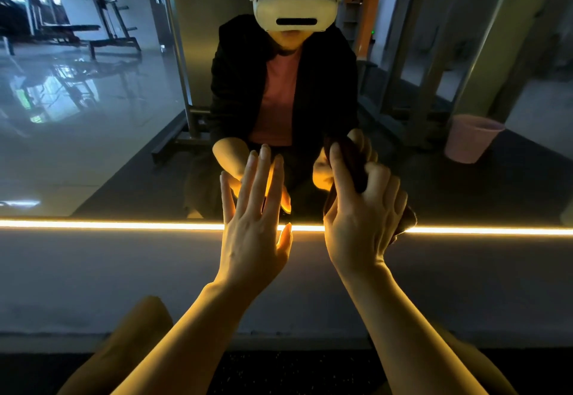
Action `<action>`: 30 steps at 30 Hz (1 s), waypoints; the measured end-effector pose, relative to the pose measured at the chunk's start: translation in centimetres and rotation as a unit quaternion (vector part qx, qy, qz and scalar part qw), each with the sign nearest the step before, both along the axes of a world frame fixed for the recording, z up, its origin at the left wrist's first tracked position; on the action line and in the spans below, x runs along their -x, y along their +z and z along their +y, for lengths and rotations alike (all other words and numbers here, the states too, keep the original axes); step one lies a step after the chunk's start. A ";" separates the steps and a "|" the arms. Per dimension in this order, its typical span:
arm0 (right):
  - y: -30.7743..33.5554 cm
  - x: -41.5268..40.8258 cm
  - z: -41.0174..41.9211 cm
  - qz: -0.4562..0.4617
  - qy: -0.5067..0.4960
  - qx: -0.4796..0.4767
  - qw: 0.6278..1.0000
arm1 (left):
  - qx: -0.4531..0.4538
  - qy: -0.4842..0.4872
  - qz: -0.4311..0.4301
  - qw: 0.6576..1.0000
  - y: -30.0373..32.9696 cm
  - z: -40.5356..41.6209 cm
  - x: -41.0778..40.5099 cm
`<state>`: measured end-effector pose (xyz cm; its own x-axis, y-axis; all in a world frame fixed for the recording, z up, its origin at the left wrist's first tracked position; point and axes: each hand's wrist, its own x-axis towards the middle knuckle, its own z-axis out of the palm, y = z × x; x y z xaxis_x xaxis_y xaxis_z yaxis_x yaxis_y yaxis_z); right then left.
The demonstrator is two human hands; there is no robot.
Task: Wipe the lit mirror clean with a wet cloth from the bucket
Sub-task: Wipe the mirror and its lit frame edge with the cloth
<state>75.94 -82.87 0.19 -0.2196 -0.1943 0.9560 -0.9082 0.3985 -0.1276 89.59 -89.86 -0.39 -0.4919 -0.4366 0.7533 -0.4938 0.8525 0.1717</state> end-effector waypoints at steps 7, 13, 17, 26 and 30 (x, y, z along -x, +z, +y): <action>-0.5 -0.3 0.4 -0.013 0.016 -0.034 0.999 | 0.001 -0.007 -0.008 1.000 -0.1 -0.1 -0.3; -1.2 -1.2 0.8 -0.022 0.093 -0.018 0.995 | 0.000 -0.003 -0.009 1.000 0.0 0.0 -0.2; 1.5 -1.3 1.3 -0.112 0.196 0.039 0.973 | -0.003 -0.005 0.001 1.000 0.0 0.0 -0.2; 4.3 -0.3 -0.2 -0.102 0.121 0.076 0.984 | 0.010 0.006 0.014 1.000 -0.2 0.0 0.5; 1.8 -0.6 -0.2 -0.033 0.114 0.035 0.992 | 0.010 0.015 0.019 1.000 -0.4 0.0 0.9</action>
